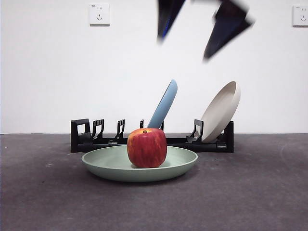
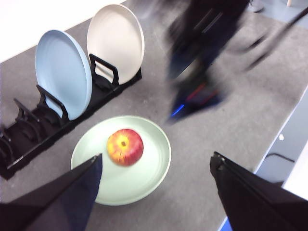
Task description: Take the green plate from the plate rack,put the plate on the table,take the apple from the table,put the apple in the plate
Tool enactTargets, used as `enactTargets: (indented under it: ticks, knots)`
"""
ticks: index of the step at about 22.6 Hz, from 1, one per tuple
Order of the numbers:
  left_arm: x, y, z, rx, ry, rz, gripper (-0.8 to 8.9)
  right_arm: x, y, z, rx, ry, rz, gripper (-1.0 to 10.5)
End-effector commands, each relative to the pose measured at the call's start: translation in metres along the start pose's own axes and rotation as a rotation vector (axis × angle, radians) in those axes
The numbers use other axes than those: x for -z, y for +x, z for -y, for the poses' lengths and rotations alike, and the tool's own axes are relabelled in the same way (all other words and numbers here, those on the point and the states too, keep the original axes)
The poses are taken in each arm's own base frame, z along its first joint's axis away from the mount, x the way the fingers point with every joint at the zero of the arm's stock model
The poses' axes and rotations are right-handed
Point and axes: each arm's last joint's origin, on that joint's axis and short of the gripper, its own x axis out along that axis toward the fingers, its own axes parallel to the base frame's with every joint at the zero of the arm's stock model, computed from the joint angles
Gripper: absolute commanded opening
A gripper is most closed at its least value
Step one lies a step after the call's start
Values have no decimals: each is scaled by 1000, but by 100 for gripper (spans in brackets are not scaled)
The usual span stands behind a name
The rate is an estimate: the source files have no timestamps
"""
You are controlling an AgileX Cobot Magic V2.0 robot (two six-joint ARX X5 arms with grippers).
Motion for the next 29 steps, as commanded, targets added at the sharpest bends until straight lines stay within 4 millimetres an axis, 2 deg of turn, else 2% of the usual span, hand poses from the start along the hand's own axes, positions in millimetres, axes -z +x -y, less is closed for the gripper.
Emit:
enactTargets:
  ticks: [1, 2, 5, 7, 10, 13, 17, 18, 20, 21, 22, 29]
  knots:
    - [2, 0, 0, 3, 4, -20, 377, 17, -42, -7, -21, 38, 54, 590]
    - [4, 0, 0, 3, 6, -32, 377, 30, -59, -9, -21, 50, 55, 589]
    - [7, 0, 0, 5, 11, -67, 377, 62, -95, -13, -19, 65, 21, 589]
    - [9, 0, 1, 34, 12, -86, 377, 78, -113, -16, -28, 85, 51, 589]
    - [9, 0, 3, 114, 3, -92, 377, 95, -135, -21, -136, 103, 122, 568]
    - [9, -1, 4, 148, -2, -94, 377, 105, -146, -24, -168, 88, 161, 464]
    - [11, -1, 5, 188, -21, -114, 372, 115, -153, -28, -185, 79, 184, 447]
    - [12, -1, 5, 189, -20, -120, 356, 117, -154, -28, -189, 73, 187, 384]
    - [13, -1, 5, 188, -20, -135, 201, 120, -156, -30, -195, 64, 192, 170]
    - [14, -1, 5, 187, -19, -141, 91, 120, -156, -30, -197, 60, 194, 37]
    - [14, -1, 5, 187, -21, -145, -8, 121, -157, -31, -204, 54, 196, -19]
    - [14, -1, 5, 186, -22, -144, -8, 121, -157, -35, -263, 20, 185, -6]
